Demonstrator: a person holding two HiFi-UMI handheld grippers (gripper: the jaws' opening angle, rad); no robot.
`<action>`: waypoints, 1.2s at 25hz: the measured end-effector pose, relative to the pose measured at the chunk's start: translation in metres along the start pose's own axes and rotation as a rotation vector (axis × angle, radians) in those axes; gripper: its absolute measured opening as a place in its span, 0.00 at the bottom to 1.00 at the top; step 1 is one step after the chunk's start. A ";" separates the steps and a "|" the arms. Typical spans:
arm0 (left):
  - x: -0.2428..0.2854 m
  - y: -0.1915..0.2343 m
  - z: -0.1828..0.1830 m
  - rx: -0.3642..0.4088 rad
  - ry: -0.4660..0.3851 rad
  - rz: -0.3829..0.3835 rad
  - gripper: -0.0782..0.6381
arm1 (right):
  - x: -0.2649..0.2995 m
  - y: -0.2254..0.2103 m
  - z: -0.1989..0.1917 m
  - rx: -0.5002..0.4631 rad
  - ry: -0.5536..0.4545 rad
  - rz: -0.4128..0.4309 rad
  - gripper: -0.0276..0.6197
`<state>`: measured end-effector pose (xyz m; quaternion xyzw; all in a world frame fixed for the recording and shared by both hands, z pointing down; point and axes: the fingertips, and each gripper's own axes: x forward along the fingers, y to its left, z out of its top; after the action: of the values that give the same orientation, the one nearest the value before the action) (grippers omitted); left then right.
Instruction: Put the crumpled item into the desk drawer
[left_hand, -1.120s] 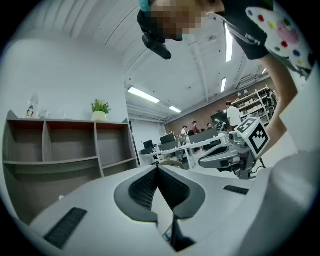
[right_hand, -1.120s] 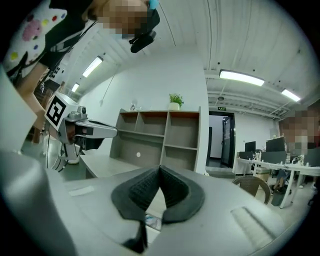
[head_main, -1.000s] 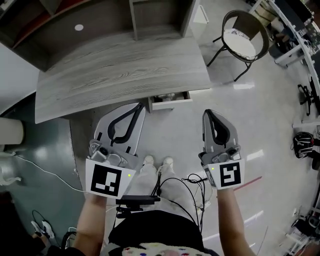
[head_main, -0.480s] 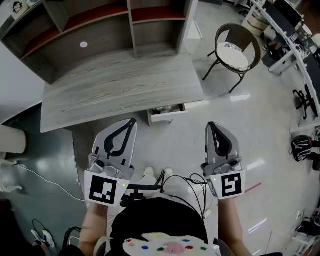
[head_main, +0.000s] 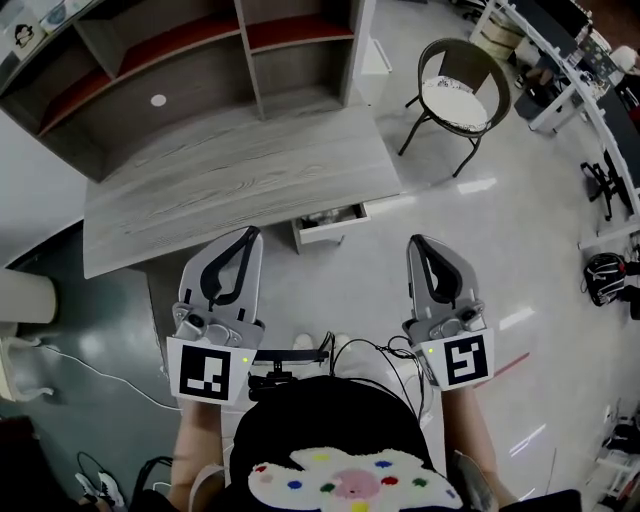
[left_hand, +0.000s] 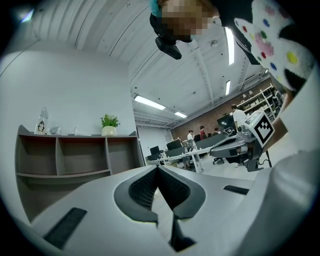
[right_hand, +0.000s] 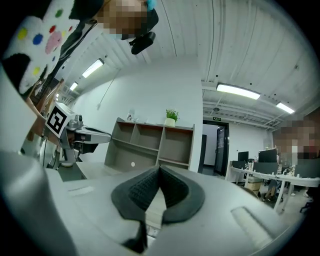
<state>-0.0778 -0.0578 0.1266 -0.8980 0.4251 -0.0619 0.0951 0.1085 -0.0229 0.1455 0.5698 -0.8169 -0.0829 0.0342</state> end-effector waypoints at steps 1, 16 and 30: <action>0.001 0.001 0.000 -0.001 -0.001 -0.001 0.12 | 0.001 0.000 0.000 -0.003 0.002 0.002 0.06; 0.010 -0.009 -0.006 -0.002 0.015 -0.026 0.12 | 0.009 -0.003 0.003 -0.016 -0.008 0.015 0.06; 0.007 -0.015 -0.008 -0.016 0.025 -0.043 0.12 | 0.011 0.006 0.008 0.004 -0.018 0.005 0.06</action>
<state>-0.0639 -0.0551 0.1382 -0.9069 0.4072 -0.0718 0.0811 0.0975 -0.0300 0.1380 0.5670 -0.8188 -0.0863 0.0261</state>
